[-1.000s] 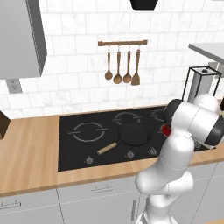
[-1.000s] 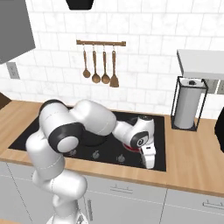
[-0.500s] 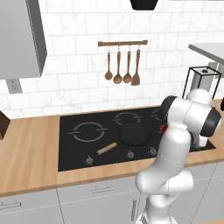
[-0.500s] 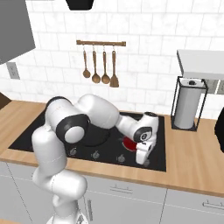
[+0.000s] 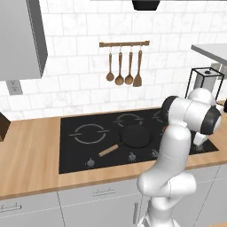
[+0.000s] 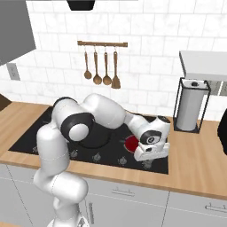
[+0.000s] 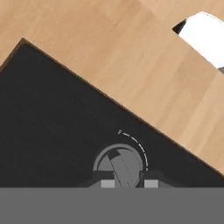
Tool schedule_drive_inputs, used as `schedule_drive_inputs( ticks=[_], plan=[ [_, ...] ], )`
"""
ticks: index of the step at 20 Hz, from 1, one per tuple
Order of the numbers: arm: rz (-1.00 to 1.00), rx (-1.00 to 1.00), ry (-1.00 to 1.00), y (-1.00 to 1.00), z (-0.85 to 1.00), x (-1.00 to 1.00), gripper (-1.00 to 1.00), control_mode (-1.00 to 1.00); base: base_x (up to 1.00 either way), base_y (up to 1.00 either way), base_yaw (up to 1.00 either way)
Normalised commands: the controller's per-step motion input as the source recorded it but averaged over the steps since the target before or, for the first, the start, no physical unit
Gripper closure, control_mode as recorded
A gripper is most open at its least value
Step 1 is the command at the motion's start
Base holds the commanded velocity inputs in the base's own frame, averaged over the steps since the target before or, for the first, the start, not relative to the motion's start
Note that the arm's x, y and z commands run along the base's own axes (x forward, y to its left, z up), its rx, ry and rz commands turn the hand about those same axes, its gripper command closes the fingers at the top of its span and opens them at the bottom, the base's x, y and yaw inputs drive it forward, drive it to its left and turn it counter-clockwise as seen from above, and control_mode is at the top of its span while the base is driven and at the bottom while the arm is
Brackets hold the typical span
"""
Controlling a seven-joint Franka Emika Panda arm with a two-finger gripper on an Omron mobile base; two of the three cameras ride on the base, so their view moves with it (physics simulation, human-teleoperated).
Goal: Turn off the front right burner of the stove.
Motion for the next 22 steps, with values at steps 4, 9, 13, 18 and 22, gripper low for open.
schedule_drive_inputs(
  ticks=[4, 9, 13, 18, 22],
  plan=[
    [-0.97, 0.00, 0.00, -0.07, -0.51, 0.00, 1.00, -1.00, 0.00, 0.00, 0.00],
    [-0.98, 0.00, 0.00, -0.06, -0.54, 0.00, 1.00, -1.00, 0.00, 0.00, 0.00],
    [-1.00, 0.00, 0.00, -0.05, -0.56, 0.00, 1.00, -1.00, 0.00, 0.00, 0.00],
    [-0.98, 0.00, 0.00, -0.02, -0.59, -0.04, 1.00, -1.00, 0.00, 0.00, 0.00],
    [0.00, -0.01, 0.01, 0.02, 0.00, 0.00, 1.00, -1.00, 0.00, 0.00, 0.00]
  ],
)
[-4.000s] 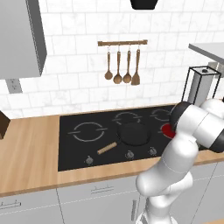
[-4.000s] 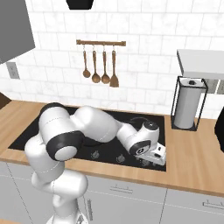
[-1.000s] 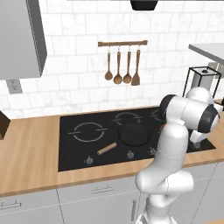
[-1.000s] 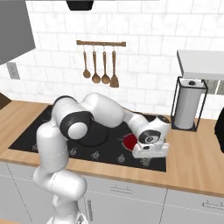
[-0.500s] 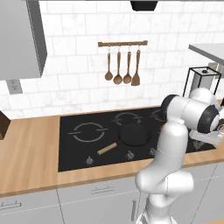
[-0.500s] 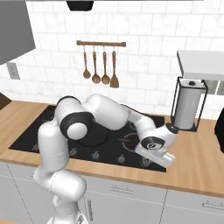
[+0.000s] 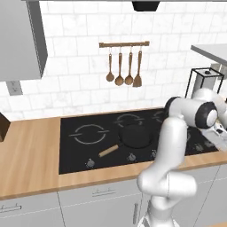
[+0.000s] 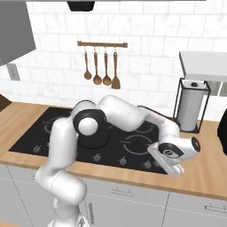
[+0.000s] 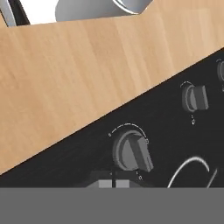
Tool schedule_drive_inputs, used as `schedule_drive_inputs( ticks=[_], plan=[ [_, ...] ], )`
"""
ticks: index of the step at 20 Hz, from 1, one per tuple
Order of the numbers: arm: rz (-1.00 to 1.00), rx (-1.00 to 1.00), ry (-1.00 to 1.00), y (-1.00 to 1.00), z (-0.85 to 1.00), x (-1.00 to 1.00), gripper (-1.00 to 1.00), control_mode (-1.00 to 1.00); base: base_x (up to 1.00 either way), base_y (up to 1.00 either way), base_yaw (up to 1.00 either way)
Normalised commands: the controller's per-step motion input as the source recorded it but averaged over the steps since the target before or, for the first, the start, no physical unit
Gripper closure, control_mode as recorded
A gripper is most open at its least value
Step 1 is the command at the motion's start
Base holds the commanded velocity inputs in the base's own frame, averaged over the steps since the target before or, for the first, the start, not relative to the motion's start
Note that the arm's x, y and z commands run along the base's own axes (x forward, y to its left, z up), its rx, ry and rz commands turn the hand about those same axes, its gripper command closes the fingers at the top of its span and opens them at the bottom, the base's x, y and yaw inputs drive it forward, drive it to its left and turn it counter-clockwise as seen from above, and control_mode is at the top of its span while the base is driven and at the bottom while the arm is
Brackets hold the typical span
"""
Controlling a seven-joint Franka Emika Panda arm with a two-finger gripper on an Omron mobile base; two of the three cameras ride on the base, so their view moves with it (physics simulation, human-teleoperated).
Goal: Turn off the front right burner of the stove.
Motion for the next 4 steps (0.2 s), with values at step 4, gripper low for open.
schedule_drive_inputs(
  ticks=[4],
  plan=[
    [0.00, 0.00, 0.00, 0.00, 0.00, 0.00, 1.00, -1.00, 0.00, 0.00, 0.00]
  ],
)
